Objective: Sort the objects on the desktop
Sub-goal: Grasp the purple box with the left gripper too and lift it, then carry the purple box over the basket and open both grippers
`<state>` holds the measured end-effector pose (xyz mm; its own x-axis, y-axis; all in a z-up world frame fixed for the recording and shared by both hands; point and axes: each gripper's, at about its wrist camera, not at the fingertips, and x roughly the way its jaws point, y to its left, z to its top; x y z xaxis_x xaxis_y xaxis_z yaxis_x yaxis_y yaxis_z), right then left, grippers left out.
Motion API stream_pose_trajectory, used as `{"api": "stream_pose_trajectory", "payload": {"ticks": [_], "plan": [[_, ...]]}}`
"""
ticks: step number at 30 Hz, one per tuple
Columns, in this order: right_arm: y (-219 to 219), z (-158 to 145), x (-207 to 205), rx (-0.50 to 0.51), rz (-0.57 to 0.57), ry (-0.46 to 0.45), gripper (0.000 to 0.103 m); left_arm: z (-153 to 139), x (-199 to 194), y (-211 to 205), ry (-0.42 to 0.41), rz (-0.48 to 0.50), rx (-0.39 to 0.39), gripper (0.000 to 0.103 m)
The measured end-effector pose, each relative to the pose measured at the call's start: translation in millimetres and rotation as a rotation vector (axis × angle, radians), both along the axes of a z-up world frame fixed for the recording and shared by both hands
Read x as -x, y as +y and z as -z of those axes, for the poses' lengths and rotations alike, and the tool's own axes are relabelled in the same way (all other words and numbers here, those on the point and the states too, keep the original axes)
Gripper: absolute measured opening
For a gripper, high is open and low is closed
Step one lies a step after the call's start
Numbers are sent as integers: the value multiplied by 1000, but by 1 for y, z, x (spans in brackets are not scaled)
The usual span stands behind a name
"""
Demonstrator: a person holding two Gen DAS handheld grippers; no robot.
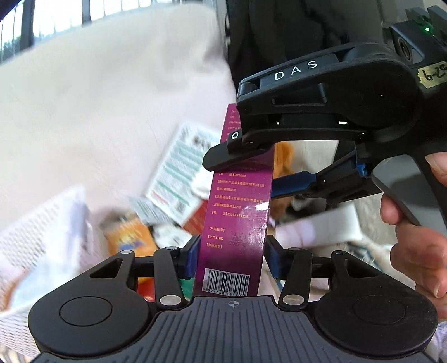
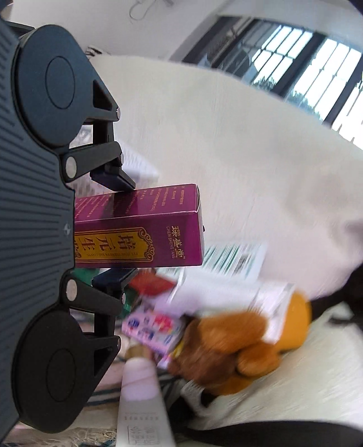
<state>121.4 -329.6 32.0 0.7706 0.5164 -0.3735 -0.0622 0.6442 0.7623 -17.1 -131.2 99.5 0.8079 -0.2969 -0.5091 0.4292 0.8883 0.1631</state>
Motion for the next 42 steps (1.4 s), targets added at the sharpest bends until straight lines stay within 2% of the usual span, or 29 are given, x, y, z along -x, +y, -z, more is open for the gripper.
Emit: {"api": "stream_pose_trajectory", "payload": {"ticks": [5,9,12,16,21,26,29,30,33,34,35,38,42], "plan": [[26,-51,19,15,-34,-82,63,-39,28,21,-96,-33,-2,49],[62,-81,12,14,-88,-160,63,-68,36,55,-155,-91,-2,50],[99,-91,-5,8,-140,-217,63,-82,30,87,-179,-151,-13,50],[150,-90,-35,-21,-202,-240,63,-86,22,135,-166,-231,-29,51],[206,-59,-73,-30,-241,-201,64,-62,1,189,-62,-316,-2,54],[244,-11,-101,23,-295,-104,64,-7,-30,222,77,-420,-9,62],[247,2,-101,113,-277,-103,71,13,-38,228,87,-534,-11,70],[244,5,-99,124,-291,-109,71,16,-40,232,82,-591,-1,77],[242,3,-88,176,-347,-146,71,21,-46,252,98,-742,47,88],[240,-1,-82,201,-348,-154,72,20,-49,255,106,-775,82,96],[238,-4,-76,215,-354,-165,74,19,-44,257,100,-800,113,95],[230,-11,-61,229,-356,-200,88,7,-33,258,74,-785,134,93],[220,-25,-40,239,-369,-238,88,-5,-43,272,57,-751,197,96]]}}
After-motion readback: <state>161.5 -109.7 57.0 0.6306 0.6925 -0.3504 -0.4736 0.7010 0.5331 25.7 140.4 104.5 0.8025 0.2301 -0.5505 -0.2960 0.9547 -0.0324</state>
